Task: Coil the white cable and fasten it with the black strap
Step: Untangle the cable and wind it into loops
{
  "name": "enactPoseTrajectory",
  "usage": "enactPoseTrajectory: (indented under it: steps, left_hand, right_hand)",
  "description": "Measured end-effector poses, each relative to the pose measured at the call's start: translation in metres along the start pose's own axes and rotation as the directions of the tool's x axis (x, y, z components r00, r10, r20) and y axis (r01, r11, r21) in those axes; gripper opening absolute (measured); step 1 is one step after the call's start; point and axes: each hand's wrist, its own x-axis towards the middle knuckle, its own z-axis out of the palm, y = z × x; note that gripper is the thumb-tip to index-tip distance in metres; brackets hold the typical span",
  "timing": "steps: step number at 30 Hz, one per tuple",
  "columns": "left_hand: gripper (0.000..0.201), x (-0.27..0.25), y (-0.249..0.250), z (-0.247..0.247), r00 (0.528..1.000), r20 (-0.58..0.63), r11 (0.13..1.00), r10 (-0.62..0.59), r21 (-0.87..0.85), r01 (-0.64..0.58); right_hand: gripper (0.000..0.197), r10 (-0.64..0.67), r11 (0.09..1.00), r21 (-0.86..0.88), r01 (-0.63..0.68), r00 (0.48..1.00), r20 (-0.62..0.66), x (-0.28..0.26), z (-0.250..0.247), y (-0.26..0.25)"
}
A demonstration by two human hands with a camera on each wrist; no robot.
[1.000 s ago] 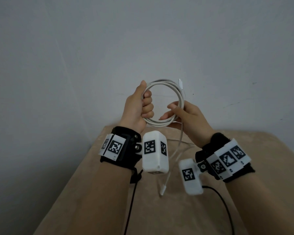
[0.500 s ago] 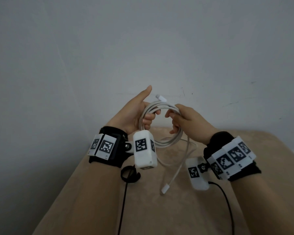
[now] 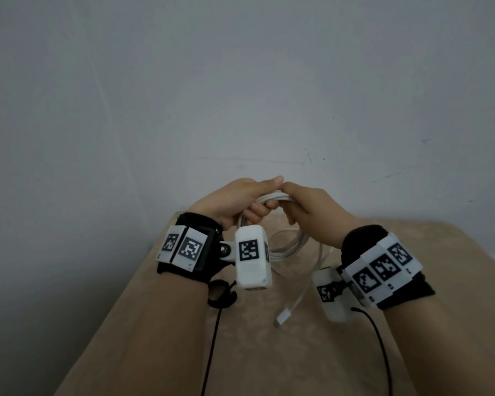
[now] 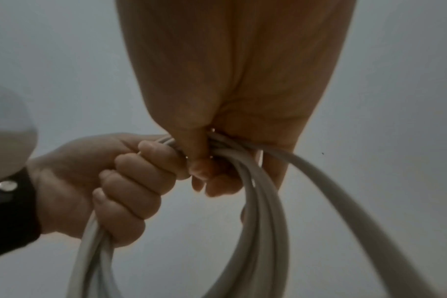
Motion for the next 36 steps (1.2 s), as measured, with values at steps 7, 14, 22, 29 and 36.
enactPoseTrajectory:
  steps: [7, 14, 22, 29, 36]
  left_hand:
    - [0.047, 0.002, 0.000, -0.011, 0.988, -0.131, 0.961, 0.085, -0.252, -0.116]
    - [0.047, -0.003, 0.000, -0.029, 0.976, -0.164, 0.865, 0.142, -0.458, -0.202]
    - [0.057, -0.006, 0.002, -0.035, 0.976, -0.076, 0.760, 0.206, -0.615, -0.208]
    - [0.055, -0.002, 0.004, -0.027, 0.970, -0.068, 0.715, 0.232, -0.665, -0.218]
    - [0.054, 0.001, 0.003, -0.022, 0.966, -0.131, 0.695, 0.224, -0.674, -0.252]
  right_hand:
    - [0.029, 0.189, 0.926, 0.351, -0.141, 0.977, -0.104, 0.001, -0.006, 0.015]
    - [0.020, 0.292, 0.758, 0.631, -0.163, 0.951, -0.106, -0.004, -0.018, 0.023]
    - [0.016, 0.400, 0.729, 0.681, -0.068, 0.849, -0.345, -0.002, -0.021, 0.025]
    - [0.021, 0.427, 0.717, 0.676, -0.170, 0.874, -0.233, 0.002, -0.010, 0.025]
    - [0.041, 0.379, 0.572, 0.806, -0.151, 0.920, -0.097, 0.001, -0.014, 0.008]
